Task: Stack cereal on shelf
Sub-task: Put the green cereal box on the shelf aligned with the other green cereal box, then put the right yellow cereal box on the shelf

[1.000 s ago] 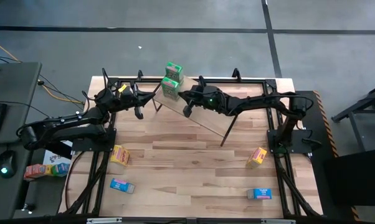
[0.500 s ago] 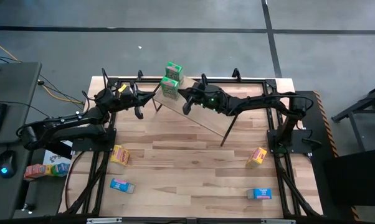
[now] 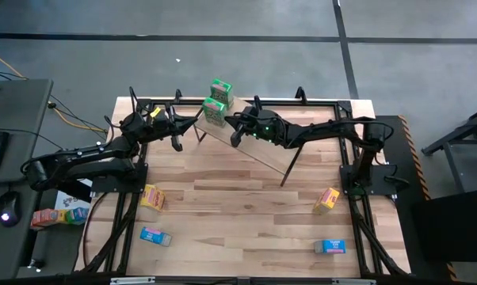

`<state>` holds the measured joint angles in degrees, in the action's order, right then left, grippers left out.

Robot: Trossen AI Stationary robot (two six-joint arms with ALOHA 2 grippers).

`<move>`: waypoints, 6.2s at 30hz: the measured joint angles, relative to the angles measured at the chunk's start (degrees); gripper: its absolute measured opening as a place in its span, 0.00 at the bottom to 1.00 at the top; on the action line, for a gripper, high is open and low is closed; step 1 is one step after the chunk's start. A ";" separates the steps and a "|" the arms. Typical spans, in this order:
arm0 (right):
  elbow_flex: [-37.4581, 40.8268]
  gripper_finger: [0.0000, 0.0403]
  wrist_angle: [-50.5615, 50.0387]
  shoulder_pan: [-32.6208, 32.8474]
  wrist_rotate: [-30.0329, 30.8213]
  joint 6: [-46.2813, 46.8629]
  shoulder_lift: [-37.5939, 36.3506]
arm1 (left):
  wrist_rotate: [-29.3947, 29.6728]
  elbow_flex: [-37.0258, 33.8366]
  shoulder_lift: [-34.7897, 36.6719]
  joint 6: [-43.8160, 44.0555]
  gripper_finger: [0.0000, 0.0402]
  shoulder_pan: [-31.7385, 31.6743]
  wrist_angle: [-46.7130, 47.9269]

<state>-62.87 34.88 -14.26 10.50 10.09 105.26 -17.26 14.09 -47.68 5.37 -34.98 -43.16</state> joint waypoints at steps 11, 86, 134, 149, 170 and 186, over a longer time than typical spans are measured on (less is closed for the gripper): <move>-4.71 0.00 -15.13 0.00 1.40 -5.12 -2.65 | -0.41 0.00 0.50 -0.02 0.00 0.00 1.10; -7.58 0.62 -124.39 50.71 -10.28 122.11 -22.32 | -0.09 0.00 7.85 3.55 0.00 -0.22 12.04; 8.50 0.62 -107.93 47.61 -10.29 119.93 -21.67 | -0.09 0.00 7.84 3.58 0.00 -0.22 13.36; 5.65 0.28 -112.33 48.15 -10.77 113.22 -22.26 | -0.28 0.00 7.84 3.54 0.00 -0.23 13.31; -44.05 0.22 -87.02 43.36 17.69 38.79 -19.82 | -0.39 0.00 7.85 4.57 0.00 -0.23 12.86; -71.15 0.20 -112.42 8.81 6.45 16.08 6.02 | -0.66 -0.01 7.85 5.03 0.00 -0.24 12.88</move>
<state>-134.02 -77.54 -5.45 16.95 26.17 111.28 -17.91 14.08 -39.83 10.39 -35.22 -30.27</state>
